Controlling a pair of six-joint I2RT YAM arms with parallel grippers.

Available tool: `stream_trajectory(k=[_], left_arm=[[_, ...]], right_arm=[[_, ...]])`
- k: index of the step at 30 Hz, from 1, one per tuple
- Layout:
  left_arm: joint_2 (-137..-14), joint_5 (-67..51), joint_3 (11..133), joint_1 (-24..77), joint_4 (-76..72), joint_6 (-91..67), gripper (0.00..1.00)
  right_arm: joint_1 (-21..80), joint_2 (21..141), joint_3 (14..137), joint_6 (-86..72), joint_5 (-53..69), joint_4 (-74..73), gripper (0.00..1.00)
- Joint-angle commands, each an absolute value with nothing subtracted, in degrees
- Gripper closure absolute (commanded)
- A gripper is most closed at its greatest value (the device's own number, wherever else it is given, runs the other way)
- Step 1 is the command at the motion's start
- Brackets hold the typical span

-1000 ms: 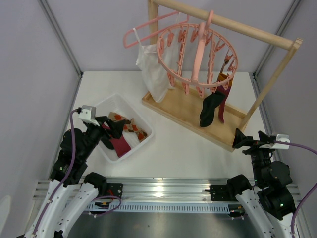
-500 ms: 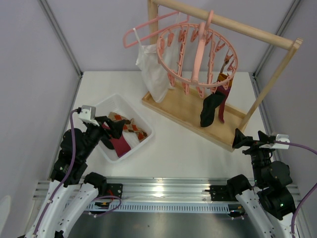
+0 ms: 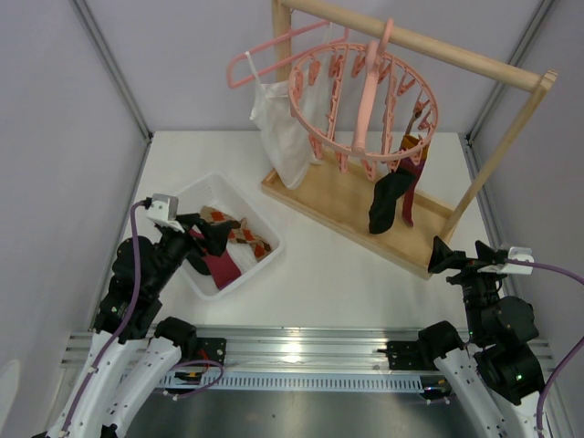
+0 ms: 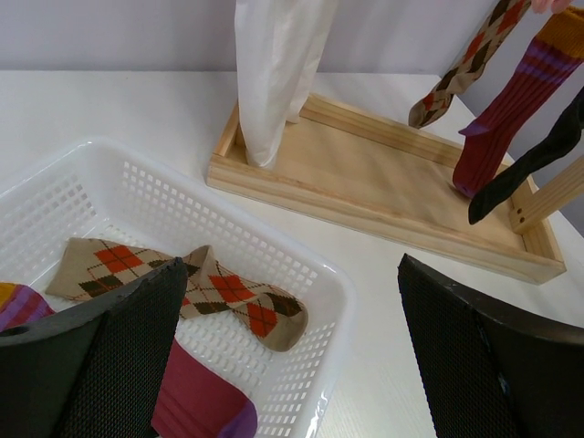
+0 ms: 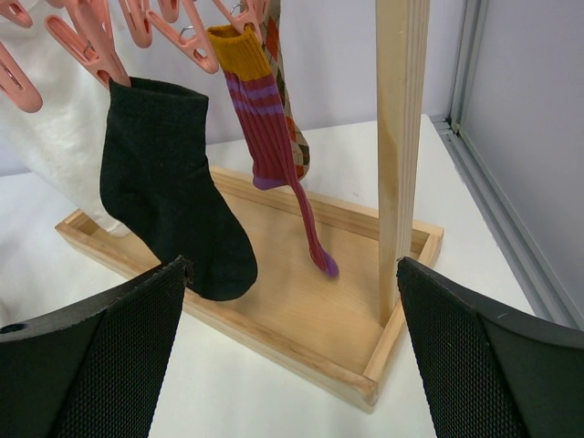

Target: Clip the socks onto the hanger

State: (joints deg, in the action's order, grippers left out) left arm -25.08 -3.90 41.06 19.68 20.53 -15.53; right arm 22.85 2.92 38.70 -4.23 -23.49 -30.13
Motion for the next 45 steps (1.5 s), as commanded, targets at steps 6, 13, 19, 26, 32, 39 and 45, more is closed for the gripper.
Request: stream_trajectory(k=[6,13,19,26,32,39,45], left_arm=[[-25.1,-6.0,40.6,19.0,18.0,-16.3,0.0],[-25.3,-7.3,40.4,19.0,17.3,-16.3,0.01],[-24.7,-8.9,40.3,19.0,16.4,-14.9,0.0],[-23.1,-8.6,40.1,19.0,15.9,-13.6,0.0],[-21.8,-9.1,39.5,18.9,15.1,-13.4,0.0],[-21.1,-8.8,39.5,18.9,15.2,-13.4,0.0],[-21.9,-9.7,39.4,18.9,15.1,-13.7,0.01]], right_arm=[[22.8,2.5,39.1,-3.8,-22.9,-29.5,0.01],[22.8,2.4,39.0,-3.6,-22.9,-29.4,0.01],[22.8,3.3,41.2,-3.5,-18.8,-29.4,0.01],[22.7,14.3,47.1,-4.0,-12.4,-30.3,0.0],[22.7,23.4,50.5,-5.7,-8.4,-25.4,0.0],[24.3,32.6,54.7,-9.8,-7.6,-21.9,0.03],[37.9,40.5,59.3,-10.6,-22.4,-20.4,0.06]])
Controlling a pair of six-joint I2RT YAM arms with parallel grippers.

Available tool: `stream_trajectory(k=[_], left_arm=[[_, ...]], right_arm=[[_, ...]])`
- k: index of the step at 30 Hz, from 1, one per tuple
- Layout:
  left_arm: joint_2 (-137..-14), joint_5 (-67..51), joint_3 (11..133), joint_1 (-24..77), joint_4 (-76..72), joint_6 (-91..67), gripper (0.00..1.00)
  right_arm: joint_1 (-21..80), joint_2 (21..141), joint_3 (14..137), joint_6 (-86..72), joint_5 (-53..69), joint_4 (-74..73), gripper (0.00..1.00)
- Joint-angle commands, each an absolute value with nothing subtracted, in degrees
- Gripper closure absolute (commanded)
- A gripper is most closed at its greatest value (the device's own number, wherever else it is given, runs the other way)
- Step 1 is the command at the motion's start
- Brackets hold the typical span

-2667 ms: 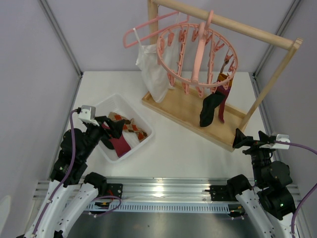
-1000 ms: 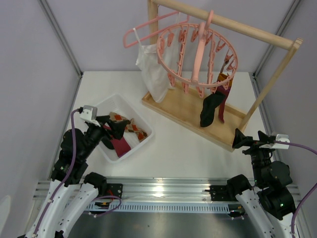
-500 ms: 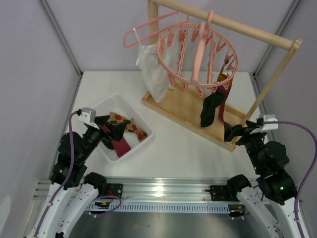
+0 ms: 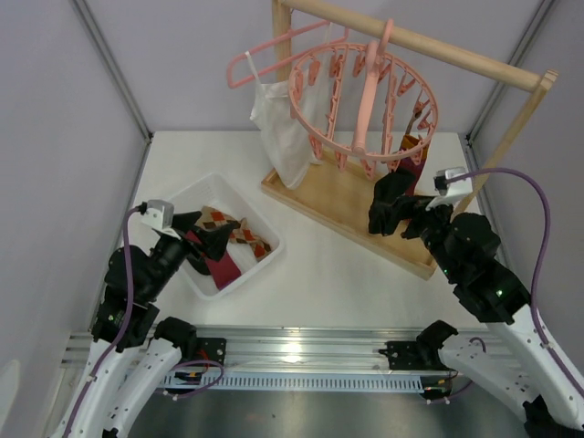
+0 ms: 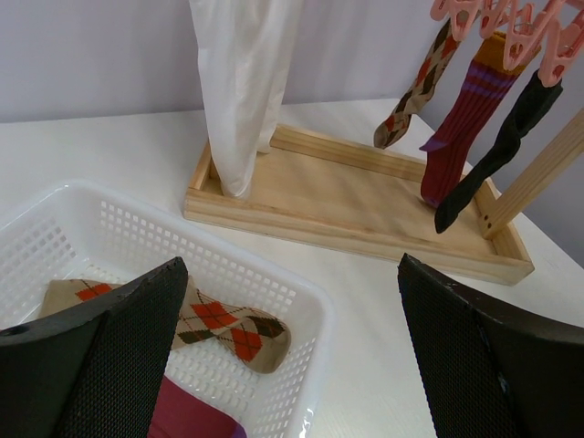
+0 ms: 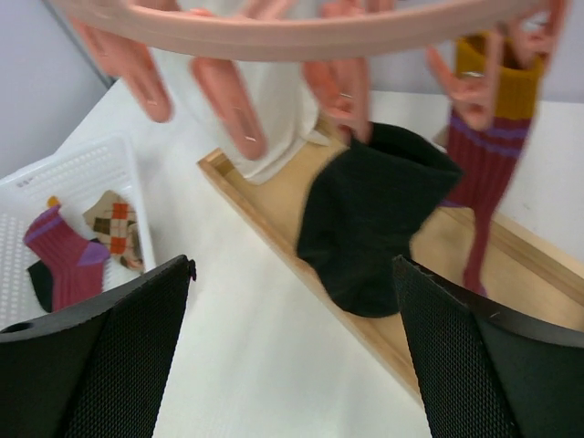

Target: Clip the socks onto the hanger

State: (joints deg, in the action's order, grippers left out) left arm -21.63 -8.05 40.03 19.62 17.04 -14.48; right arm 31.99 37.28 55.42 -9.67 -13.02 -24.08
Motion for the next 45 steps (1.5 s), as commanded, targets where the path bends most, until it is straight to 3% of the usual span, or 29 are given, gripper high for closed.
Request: stream_trajectory(k=[1,8,15,27,45], left_arm=[[-22.0,-9.8,39.5,18.9,15.0,-13.8,0.01],[-22.7,-10.2,39.6,18.9,15.3,-14.1,0.0],[-22.8,-10.4,39.7,18.9,15.4,-14.2,0.01],[-22.8,-11.2,39.6,18.9,15.4,-14.7,0.01],[-22.0,-9.6,39.4,18.9,15.6,-14.1,0.0]], right_arm=[[40.0,41.7,60.0,-10.5,-24.8,-20.0,0.06],[55.3,52.5,67.0,-10.0,-40.7,-18.5,0.08],[59.7,60.2,72.2,-10.2,-46.5,-14.5,0.12],[60.6,67.8,78.5,-11.4,-54.1,-10.1,0.29],[53.9,70.1,77.9,-15.4,-53.1,-9.5,0.4]])
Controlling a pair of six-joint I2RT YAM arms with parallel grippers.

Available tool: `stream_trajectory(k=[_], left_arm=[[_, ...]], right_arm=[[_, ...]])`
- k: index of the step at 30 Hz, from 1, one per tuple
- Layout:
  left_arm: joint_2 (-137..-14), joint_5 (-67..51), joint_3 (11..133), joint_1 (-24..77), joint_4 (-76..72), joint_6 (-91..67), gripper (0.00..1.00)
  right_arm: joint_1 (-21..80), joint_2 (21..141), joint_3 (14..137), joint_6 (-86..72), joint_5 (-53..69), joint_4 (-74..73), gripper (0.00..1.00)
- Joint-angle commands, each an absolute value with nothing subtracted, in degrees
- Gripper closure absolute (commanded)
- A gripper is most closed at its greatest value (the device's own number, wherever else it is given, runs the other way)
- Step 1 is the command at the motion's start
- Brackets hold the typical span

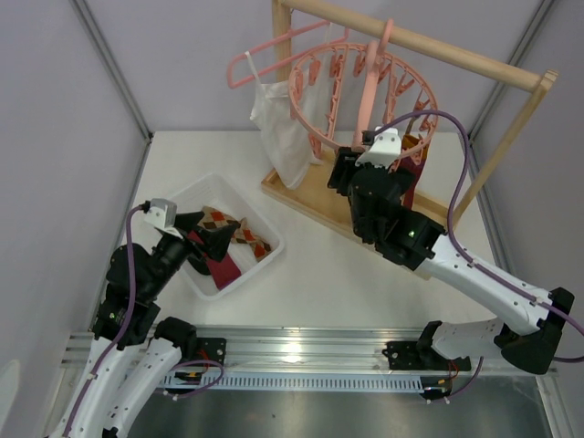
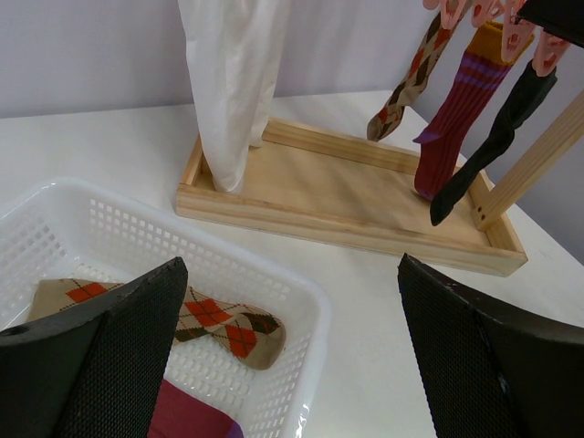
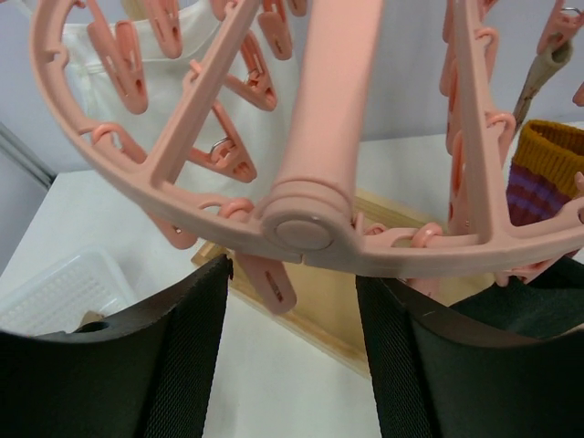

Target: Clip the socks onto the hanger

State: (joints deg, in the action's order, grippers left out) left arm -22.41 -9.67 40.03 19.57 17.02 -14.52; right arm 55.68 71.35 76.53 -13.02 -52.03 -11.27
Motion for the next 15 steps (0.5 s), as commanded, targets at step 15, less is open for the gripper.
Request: stream_trajectory(k=[15], left_arm=[[-21.7,-11.0,38.7,18.9,15.6,-13.9,0.0]], right_arm=[[41.1,58.5,72.4,-15.9,-44.7,-14.9,0.44]])
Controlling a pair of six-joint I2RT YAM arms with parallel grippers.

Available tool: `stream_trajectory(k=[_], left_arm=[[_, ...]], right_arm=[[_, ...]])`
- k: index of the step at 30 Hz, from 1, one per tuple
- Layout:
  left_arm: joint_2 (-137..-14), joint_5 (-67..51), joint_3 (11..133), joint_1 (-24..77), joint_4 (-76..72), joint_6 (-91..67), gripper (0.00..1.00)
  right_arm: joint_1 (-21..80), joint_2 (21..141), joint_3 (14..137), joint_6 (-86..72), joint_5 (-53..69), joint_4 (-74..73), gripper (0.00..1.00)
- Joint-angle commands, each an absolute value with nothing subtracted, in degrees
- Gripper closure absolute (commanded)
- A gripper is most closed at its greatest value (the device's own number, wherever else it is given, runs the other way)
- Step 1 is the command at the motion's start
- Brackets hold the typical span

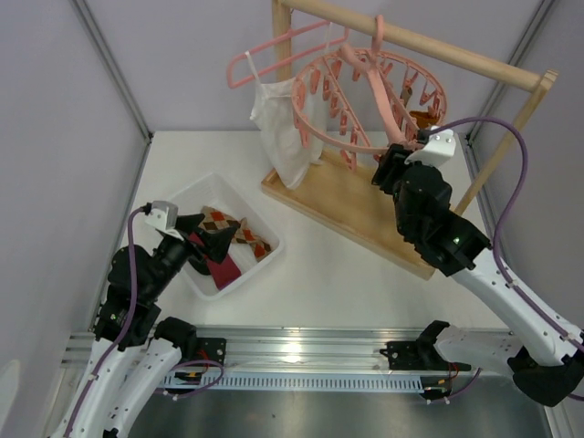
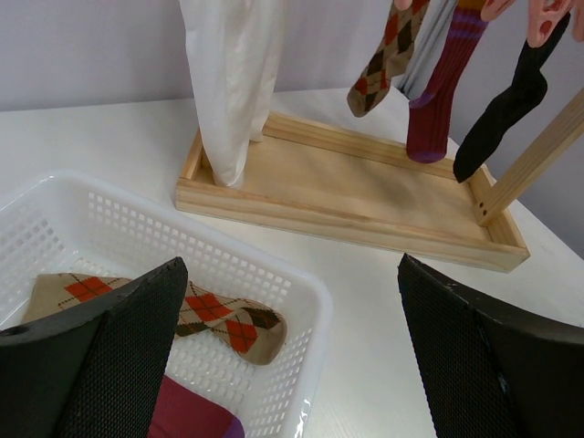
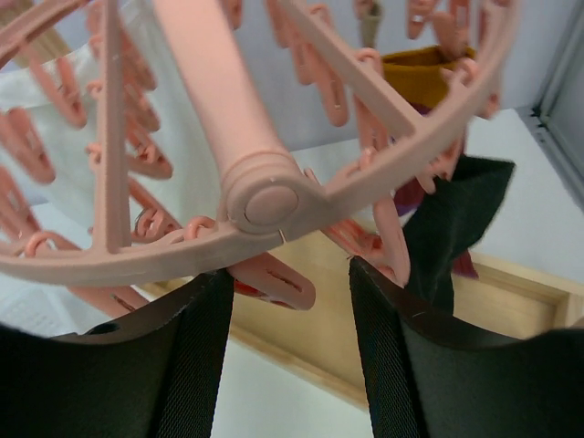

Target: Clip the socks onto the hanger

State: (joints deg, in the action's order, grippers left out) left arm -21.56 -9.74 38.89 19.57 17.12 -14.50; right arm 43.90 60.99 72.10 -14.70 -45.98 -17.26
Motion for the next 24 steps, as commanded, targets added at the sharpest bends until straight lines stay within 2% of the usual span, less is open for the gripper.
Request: stream_trajectory(k=[1,16,24], left_arm=[[-21.8,-11.2,38.8,18.9,15.6,-13.9,0.01],[-22.7,-13.2,38.6,18.9,15.3,-14.1,0.0],[-22.9,-14.0,38.6,18.9,15.0,-14.4,0.0]], right_arm=[[40.3,58.3,72.4,-15.8,-43.5,-15.4,0.44],[27.0,54.1,69.9,-13.1,-30.4,-17.4,0.43],[23.8,52.5,69.7,-11.3,-25.7,-18.2,0.44]])
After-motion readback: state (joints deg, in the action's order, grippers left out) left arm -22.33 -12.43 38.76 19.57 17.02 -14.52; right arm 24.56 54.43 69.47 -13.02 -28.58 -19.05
